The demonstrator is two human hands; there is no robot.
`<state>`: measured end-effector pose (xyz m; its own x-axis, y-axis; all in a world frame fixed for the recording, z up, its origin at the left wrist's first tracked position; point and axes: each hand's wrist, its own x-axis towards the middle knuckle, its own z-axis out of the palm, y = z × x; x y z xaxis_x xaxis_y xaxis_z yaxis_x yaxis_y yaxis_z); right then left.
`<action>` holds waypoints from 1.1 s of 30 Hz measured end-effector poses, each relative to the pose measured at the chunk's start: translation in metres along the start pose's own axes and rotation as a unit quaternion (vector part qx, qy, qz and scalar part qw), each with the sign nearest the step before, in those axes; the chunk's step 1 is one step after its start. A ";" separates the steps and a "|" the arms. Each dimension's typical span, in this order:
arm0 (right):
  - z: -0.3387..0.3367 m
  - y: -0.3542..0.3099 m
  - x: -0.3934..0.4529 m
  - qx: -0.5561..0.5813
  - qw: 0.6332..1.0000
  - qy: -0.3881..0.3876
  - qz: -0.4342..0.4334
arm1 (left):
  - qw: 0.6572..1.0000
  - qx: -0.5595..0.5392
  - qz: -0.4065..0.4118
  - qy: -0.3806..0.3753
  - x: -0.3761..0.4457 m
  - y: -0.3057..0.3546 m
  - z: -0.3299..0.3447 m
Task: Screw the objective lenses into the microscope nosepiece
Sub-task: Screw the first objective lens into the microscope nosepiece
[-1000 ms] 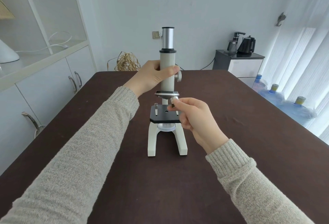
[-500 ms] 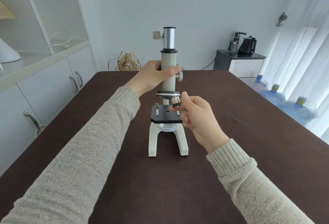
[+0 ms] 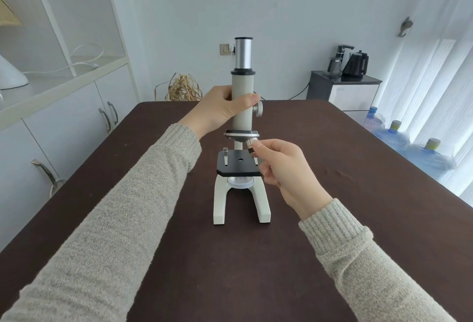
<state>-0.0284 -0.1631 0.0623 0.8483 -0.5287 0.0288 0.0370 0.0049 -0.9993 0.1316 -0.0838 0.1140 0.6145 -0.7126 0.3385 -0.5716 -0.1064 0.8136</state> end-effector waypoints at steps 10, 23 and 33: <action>0.005 -0.001 0.002 0.033 0.999 0.029 0.012 | 1.000 -0.001 -0.001 -0.003 0.001 0.000 -0.001; 0.005 0.001 0.000 0.014 0.999 0.039 -0.003 | 1.000 -0.005 -0.011 0.003 -0.001 0.002 0.000; 0.007 -0.003 -0.003 0.013 1.000 0.006 0.012 | 1.000 -0.008 -0.011 0.006 -0.001 0.002 0.000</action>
<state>-0.0275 -0.1550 0.0654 0.8429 -0.5380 0.0036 0.0297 0.0399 -0.9988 0.1299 -0.0830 0.1150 0.6338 -0.7013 0.3263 -0.5490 -0.1107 0.8285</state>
